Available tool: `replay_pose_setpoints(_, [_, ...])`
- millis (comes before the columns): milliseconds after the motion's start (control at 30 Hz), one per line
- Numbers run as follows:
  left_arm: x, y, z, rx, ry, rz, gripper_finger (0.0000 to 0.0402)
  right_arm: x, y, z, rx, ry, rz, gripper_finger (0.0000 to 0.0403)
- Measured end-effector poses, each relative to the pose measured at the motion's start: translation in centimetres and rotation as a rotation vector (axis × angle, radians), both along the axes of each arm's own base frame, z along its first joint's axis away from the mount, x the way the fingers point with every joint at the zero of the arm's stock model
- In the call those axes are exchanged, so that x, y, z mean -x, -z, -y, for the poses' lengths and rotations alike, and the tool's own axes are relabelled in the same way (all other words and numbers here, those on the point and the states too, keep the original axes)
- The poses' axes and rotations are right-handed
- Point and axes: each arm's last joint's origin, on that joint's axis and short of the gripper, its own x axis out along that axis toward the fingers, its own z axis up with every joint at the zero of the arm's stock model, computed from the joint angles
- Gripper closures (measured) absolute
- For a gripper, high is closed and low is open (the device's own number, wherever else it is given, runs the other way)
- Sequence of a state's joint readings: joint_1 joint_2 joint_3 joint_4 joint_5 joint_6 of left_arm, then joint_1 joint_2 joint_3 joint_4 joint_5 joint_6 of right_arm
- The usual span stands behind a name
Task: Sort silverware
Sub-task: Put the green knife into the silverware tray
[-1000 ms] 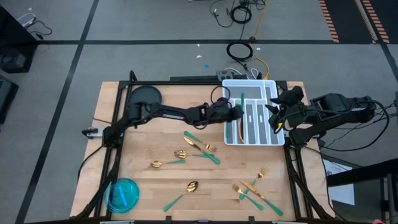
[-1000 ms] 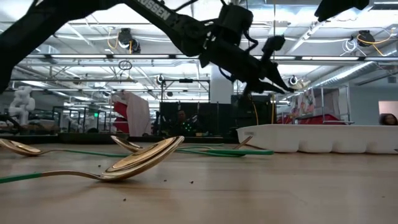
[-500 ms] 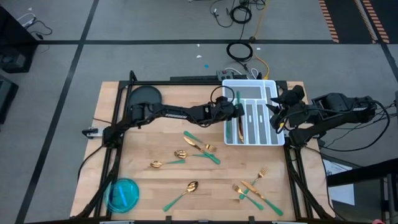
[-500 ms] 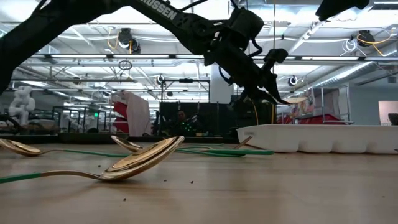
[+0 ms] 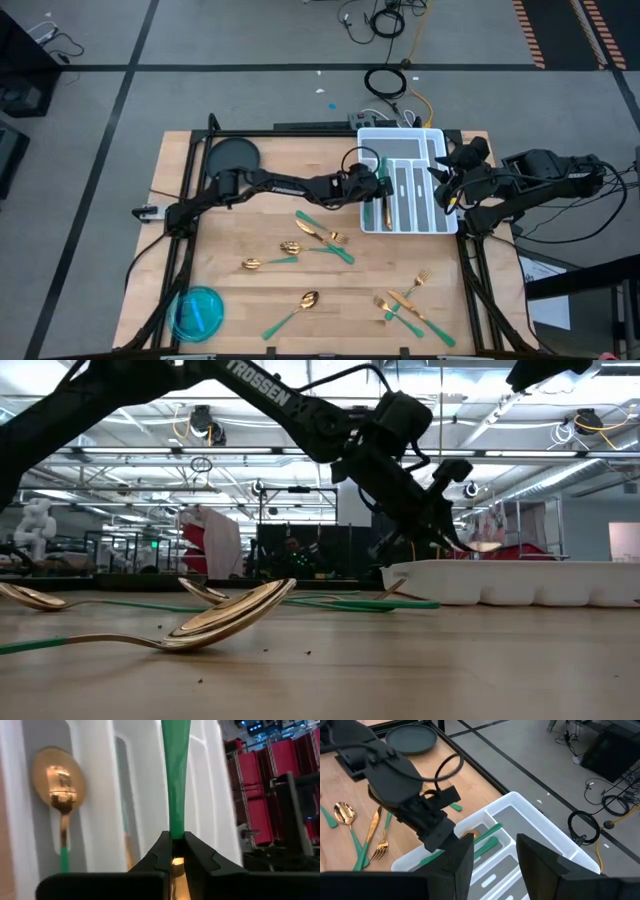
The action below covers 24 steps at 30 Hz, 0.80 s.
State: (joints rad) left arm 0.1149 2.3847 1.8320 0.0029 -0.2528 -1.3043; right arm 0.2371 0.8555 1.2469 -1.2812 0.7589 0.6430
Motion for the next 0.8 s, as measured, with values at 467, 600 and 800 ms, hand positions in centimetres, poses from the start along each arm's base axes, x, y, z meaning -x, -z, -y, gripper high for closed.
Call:
replay_pose_setpoints(467, [-1.0,2.5,0.0,0.065,0.004,-0.014,0.0375,0.0,0.0,0.0,0.002,-0.005,-0.004,0.0261])
replay_pose_setpoints(600, [-0.9,2.6,0.1,0.076,-0.002,-0.024,0.0375,0.0,0.0,0.0,0.012,-0.018,-0.016,0.0261])
replay_pose_setpoints(800, [-0.9,2.6,0.1,0.07,0.025,-0.028,0.0315,0.0,0.0,0.0,0.018,-0.025,-0.022,0.0261])
